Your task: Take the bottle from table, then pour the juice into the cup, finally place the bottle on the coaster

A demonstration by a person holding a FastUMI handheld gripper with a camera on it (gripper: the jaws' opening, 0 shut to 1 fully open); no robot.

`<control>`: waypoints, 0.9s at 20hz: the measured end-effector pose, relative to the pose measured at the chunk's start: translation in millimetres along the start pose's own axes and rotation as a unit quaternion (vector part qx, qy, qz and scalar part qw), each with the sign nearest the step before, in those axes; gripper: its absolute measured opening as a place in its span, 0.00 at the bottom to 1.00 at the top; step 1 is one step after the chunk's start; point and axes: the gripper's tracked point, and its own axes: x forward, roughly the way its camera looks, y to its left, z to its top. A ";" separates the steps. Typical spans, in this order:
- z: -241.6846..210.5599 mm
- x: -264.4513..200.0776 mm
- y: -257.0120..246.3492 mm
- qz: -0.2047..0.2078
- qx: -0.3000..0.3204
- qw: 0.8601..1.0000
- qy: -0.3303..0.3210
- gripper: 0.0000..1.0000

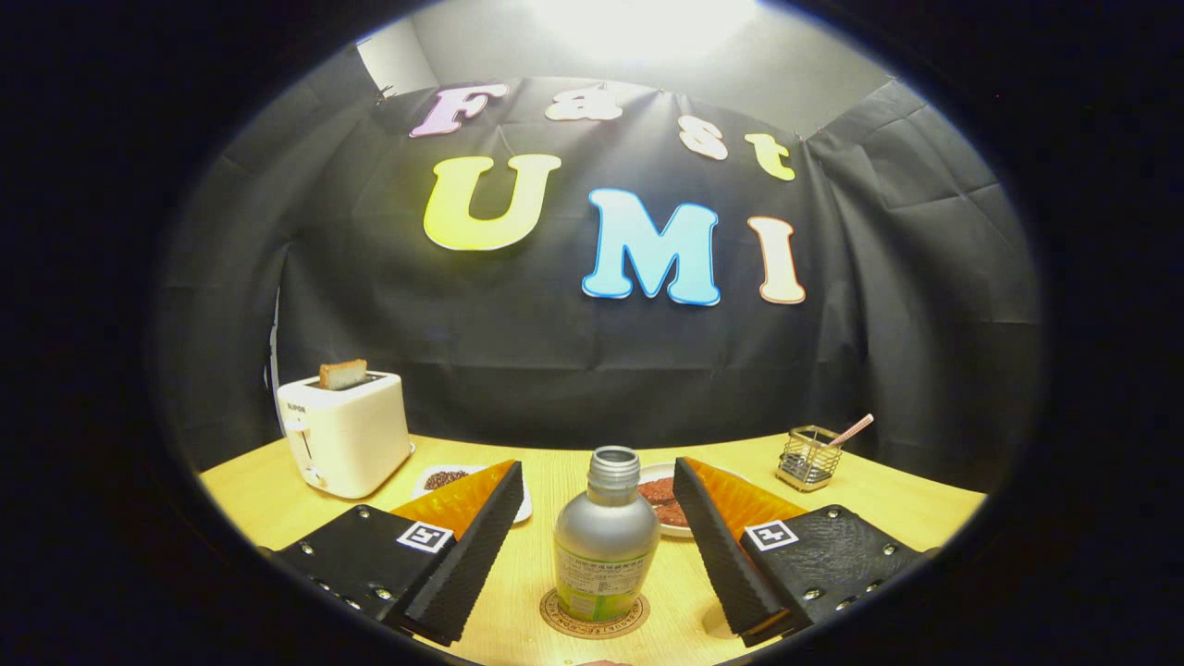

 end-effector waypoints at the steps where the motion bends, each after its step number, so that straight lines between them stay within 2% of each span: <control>1: 8.3 -5.3 0.7 0.004 0.006 1.000 0.002 0.99; 3: 33.8 -22.5 5.6 0.015 0.018 1.000 -0.006 0.99; 6: 74.8 -47.7 1.3 0.004 0.011 1.000 -0.013 0.99; 12: 150.9 -86.9 13.5 0.014 0.031 0.999 -0.029 0.99; 15: 173.0 -101.8 10.9 0.005 0.022 0.999 -0.025 0.99; 18: 194.8 -116.9 18.5 0.017 0.026 0.999 -0.041 0.99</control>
